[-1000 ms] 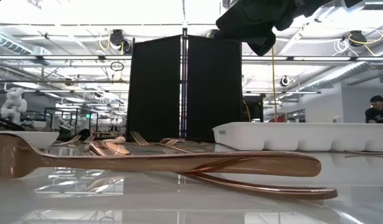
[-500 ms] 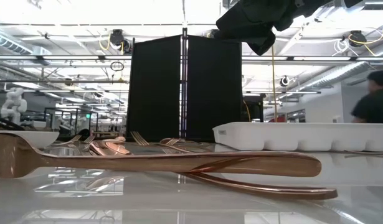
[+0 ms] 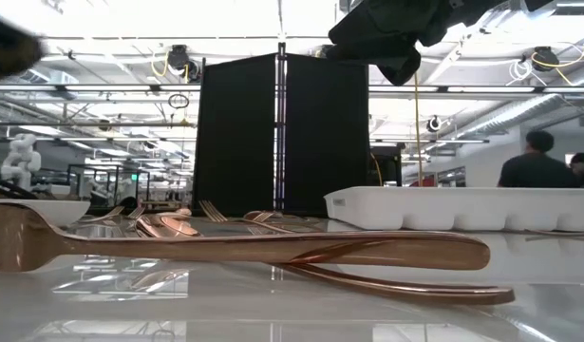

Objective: Sort silverware
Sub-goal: Put the bronze fork into the silverware tray

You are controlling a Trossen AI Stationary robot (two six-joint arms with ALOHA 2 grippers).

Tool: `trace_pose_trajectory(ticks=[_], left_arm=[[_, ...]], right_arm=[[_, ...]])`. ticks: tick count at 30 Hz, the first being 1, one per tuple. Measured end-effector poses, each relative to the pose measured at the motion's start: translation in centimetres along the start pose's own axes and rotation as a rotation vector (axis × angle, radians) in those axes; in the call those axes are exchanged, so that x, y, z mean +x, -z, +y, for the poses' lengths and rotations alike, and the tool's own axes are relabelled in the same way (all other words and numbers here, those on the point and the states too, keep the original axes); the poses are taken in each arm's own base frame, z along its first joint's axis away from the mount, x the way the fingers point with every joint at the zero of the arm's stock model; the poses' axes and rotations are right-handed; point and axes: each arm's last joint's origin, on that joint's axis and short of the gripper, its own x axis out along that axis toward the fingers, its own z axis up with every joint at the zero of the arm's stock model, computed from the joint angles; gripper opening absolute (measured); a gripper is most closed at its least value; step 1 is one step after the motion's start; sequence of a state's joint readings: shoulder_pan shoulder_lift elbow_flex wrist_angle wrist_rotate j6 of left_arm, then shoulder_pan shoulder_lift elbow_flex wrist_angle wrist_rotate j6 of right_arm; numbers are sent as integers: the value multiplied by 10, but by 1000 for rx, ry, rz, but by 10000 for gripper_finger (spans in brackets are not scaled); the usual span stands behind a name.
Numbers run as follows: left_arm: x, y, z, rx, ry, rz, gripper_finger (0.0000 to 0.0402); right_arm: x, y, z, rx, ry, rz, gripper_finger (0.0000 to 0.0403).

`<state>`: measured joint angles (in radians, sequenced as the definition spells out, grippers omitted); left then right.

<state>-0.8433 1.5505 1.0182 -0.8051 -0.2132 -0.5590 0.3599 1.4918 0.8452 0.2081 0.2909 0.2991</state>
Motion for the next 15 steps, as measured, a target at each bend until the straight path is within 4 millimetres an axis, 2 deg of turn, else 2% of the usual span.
trace_pose_trajectory(ticks=[5,10,15], left_arm=[[-7,-16,12,234,-287,-158,7],[-10,-31,22,555,-587,-220,8],[-14,-53,30,765,-786,-251,8]], right_arm=[[1,0,0,70,-1,-3,125],[9,5,-3,349,71,-24,125],[12,4,-9,550,52,-16,125]])
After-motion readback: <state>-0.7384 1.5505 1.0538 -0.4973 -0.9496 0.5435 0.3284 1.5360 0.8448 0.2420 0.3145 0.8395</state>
